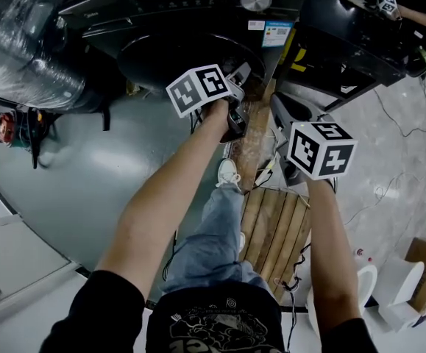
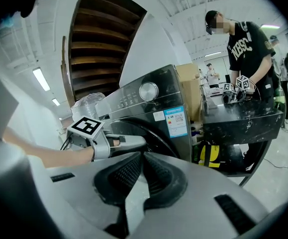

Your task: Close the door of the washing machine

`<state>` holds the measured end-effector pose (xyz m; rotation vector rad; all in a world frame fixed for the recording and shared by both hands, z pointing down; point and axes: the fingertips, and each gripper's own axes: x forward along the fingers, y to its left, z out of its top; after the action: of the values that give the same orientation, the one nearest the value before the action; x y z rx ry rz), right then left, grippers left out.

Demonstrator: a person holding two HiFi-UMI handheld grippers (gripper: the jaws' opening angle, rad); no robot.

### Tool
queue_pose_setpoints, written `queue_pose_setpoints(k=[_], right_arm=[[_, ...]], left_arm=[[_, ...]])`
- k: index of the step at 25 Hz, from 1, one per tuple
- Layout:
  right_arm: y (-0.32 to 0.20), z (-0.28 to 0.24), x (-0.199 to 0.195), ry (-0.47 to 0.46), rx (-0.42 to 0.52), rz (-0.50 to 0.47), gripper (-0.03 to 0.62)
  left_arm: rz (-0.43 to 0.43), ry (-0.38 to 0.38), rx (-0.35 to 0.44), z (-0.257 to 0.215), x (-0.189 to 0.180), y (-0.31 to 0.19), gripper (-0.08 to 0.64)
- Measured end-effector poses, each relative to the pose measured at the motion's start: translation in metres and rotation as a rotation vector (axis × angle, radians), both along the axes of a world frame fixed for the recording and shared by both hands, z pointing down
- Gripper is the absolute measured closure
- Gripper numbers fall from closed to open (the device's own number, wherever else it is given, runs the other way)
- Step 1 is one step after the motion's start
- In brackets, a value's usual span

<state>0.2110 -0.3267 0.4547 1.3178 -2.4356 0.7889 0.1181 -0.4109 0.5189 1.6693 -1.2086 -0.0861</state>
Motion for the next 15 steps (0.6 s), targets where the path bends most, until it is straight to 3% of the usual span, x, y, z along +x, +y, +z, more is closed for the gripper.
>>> queue_pose_setpoints(k=[5,15], right_arm=[[0.022,-0.019,-0.014,0.023,0.018,-0.019,0.569],[0.064,-0.073,-0.035,0.029,0.086,-0.050,0.571]], left_arm=[[0.039,-0.034,0.071,-0.033,-0.009,0.028,0.265],[0.097,-0.218,0.204,-0.101,-0.039,0.091,0.325]])
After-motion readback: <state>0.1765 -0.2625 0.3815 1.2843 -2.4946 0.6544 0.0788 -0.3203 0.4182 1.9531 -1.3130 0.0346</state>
